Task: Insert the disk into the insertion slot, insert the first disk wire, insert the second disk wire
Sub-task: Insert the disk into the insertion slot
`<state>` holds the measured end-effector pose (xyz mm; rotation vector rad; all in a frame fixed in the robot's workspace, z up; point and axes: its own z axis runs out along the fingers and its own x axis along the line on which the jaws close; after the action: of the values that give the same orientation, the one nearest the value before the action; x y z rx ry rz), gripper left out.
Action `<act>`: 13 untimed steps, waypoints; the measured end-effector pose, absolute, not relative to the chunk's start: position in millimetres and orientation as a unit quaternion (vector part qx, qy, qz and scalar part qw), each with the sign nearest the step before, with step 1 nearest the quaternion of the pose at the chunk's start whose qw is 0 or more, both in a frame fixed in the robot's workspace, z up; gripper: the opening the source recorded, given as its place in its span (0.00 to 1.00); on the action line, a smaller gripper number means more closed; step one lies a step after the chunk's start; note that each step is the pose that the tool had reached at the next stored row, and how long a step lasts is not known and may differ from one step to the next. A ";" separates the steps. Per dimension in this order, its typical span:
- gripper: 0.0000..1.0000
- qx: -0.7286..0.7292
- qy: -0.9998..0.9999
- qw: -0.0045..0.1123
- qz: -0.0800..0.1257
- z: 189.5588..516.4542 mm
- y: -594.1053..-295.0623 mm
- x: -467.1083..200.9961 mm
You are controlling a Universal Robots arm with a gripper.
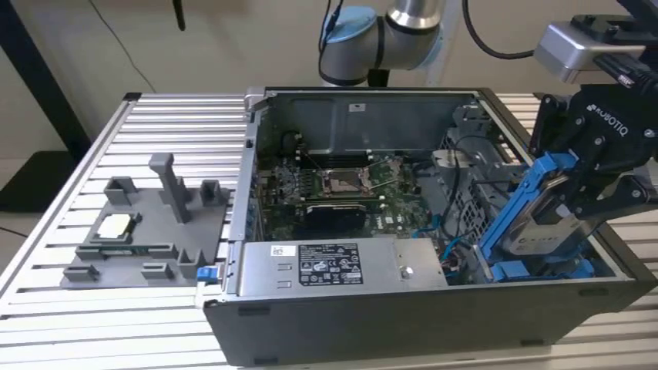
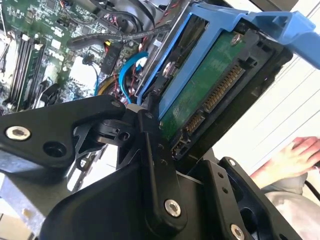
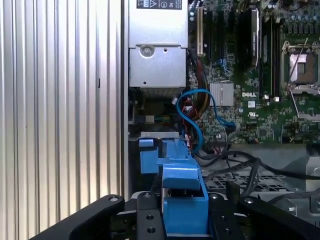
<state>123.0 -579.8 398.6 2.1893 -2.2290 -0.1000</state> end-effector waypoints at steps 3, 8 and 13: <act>0.33 0.700 -0.713 0.008 -0.032 393.5 -579.8 123.0; 0.33 0.700 -0.713 0.008 -0.032 390.0 -579.8 123.0; 0.33 0.700 -0.713 0.008 -0.032 388.5 -579.8 123.0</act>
<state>123.0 -579.8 388.5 2.1893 -2.2289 -0.0999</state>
